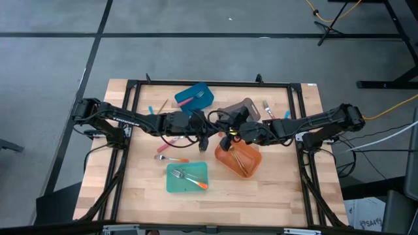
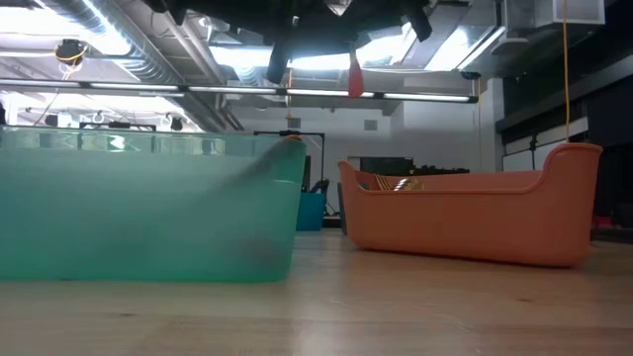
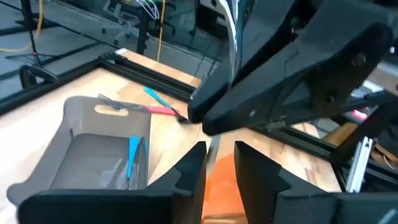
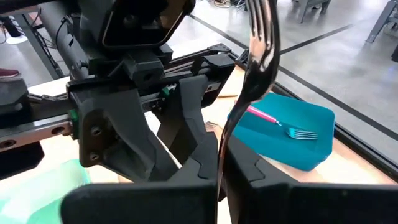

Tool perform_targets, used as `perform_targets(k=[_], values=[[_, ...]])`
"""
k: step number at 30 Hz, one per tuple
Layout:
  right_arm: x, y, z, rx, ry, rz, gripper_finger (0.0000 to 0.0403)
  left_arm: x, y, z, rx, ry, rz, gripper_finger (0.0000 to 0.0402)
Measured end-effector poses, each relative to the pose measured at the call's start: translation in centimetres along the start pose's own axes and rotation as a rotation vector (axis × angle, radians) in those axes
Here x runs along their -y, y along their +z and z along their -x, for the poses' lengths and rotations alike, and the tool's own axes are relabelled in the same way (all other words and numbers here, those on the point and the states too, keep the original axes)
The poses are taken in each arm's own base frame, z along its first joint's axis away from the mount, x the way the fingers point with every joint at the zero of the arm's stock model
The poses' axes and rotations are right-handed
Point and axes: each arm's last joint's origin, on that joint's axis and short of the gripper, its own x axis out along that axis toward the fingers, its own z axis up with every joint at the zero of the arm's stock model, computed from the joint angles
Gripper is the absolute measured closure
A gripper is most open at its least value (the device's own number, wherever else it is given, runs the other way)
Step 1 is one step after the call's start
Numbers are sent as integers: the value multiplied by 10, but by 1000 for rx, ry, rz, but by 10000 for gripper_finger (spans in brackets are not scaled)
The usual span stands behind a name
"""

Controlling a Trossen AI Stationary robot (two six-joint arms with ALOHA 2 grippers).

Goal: Sort silverware by color (type)
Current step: Put the orange fork into the green bin

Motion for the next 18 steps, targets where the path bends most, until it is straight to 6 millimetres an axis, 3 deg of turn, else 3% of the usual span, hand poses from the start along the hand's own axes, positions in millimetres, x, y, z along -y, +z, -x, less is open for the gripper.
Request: perform_targets(k=[7,18], values=[[-1,0,0,-15,38,27,403,-1,0,0,-13,-15,-11,297],[1,-5,0,-56,10,61,403,-2,-5,0,-54,5,-62,294]])
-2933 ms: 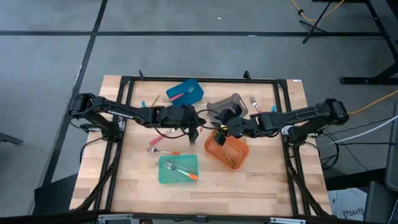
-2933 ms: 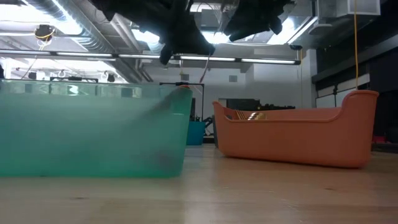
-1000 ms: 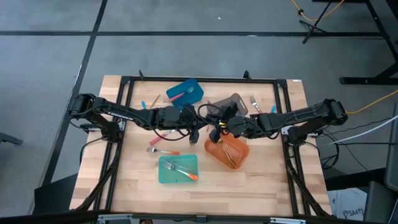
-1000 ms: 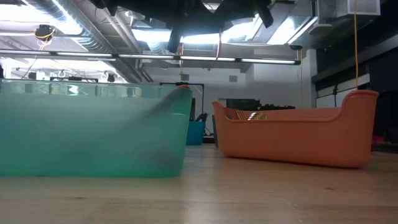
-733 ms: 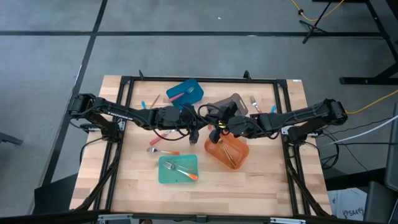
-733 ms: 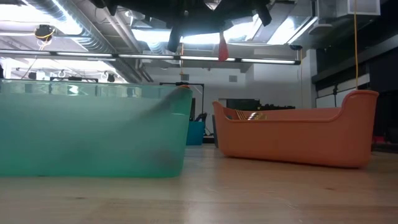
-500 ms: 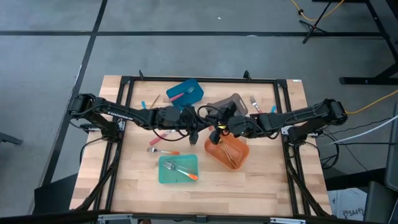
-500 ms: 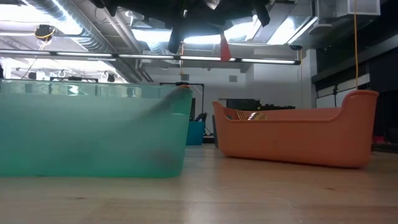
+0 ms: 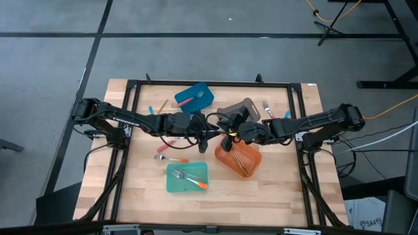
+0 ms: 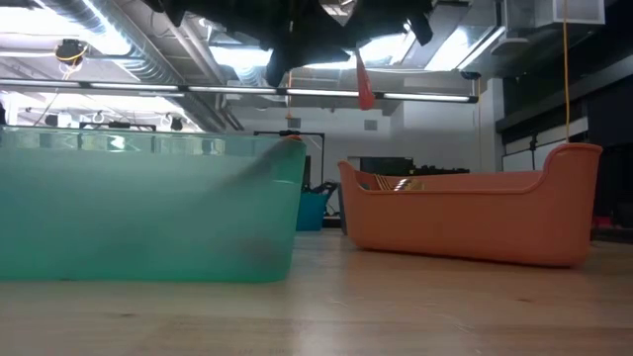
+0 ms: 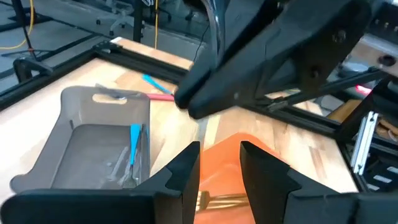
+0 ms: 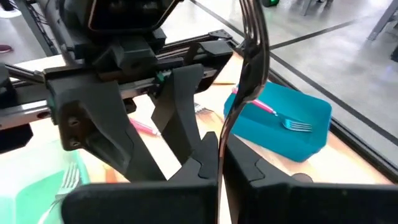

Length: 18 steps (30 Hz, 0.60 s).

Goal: Sort silverware by color (type)
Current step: Put the orange fork into the green bin

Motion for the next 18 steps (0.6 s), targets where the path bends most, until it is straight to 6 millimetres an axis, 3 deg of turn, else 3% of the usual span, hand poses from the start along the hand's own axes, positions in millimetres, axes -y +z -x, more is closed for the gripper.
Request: perform_targets(k=[13,18], values=[[3,-7,0,-58,-32,66,403,-3,-7,0,-69,27,-14,294],[2,-12,1,-127,33,89,403,-4,-9,13,-172,34,-32,294]])
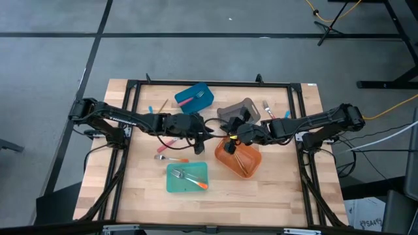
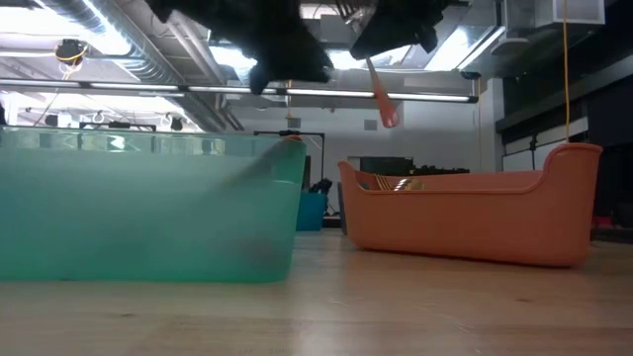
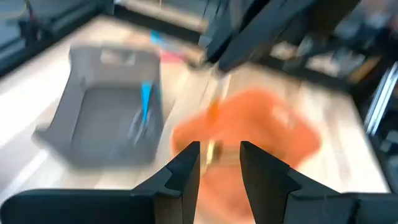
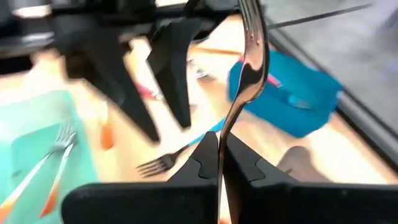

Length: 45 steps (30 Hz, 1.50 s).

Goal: Sort silverware by color (type)
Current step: Put the orange fork into the green bin

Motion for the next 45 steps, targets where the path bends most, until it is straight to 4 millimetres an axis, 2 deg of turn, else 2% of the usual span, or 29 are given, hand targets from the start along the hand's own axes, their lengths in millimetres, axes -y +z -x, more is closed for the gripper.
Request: perform_targets(k=[3,9,16,23,29,33,41,45], values=[[-2,-1,0,-26,78,-1,403,0,-2,12,-57,13,-14,294],[-6,-3,1,-89,218,-102,403,-2,-6,52,-197,57,-53,294],[-9,-3,2,-136,313,-197,403,-4,-5,100,-217,137,-101,294],[-13,5,4,-107,406,-262,403,-8,0,134,-169,155,-102,294],[-25,25,-3,-107,436,-259,403,-12,0,149,-164,163,-102,294],[-38,35,-18,-171,473,-210,403,-15,-3,155,-183,181,-110,294],[-69,42,-55,-315,617,-151,403,-18,-8,158,-230,222,-132,294],[-82,38,-73,-376,700,-141,403,-18,-8,158,-230,222,-131,294]])
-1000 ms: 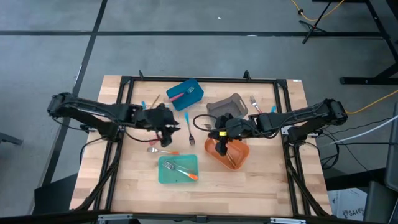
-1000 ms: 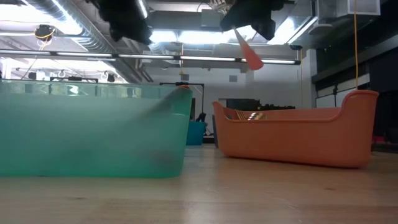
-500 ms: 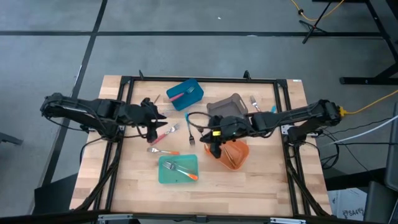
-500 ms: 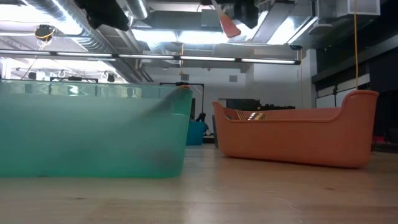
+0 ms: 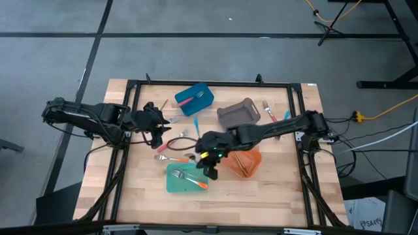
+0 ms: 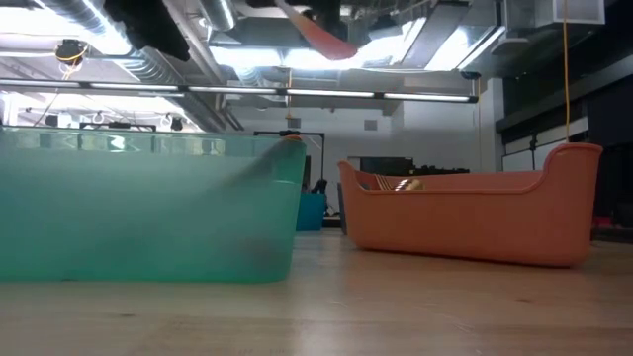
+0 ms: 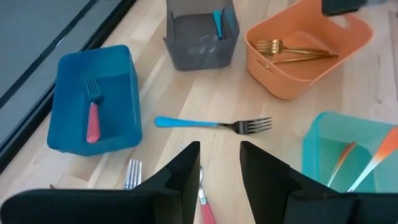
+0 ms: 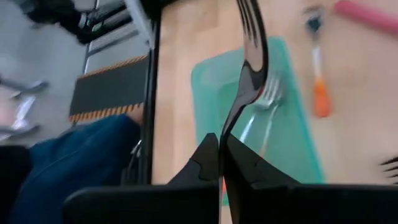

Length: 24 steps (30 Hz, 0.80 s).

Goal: Sort silverware by color (type)
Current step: Put the orange fork into the green bin

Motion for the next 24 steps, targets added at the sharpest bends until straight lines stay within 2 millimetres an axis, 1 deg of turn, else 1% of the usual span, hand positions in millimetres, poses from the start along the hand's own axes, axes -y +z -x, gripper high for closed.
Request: perform_targets(k=[3,5,10,21,24], values=[[2,1,-16,-46,63,-4,403,0,0,0,-4,2,-1,294],[6,-2,-25,-81,85,-12,403,0,0,0,-4,2,-1,294],[16,-9,-46,-128,92,-28,403,0,0,0,-4,1,12,294],[32,-20,-77,-181,81,-50,403,0,0,0,-6,2,23,294],[35,-23,-82,-194,76,-55,403,0,0,0,-6,2,23,294]])
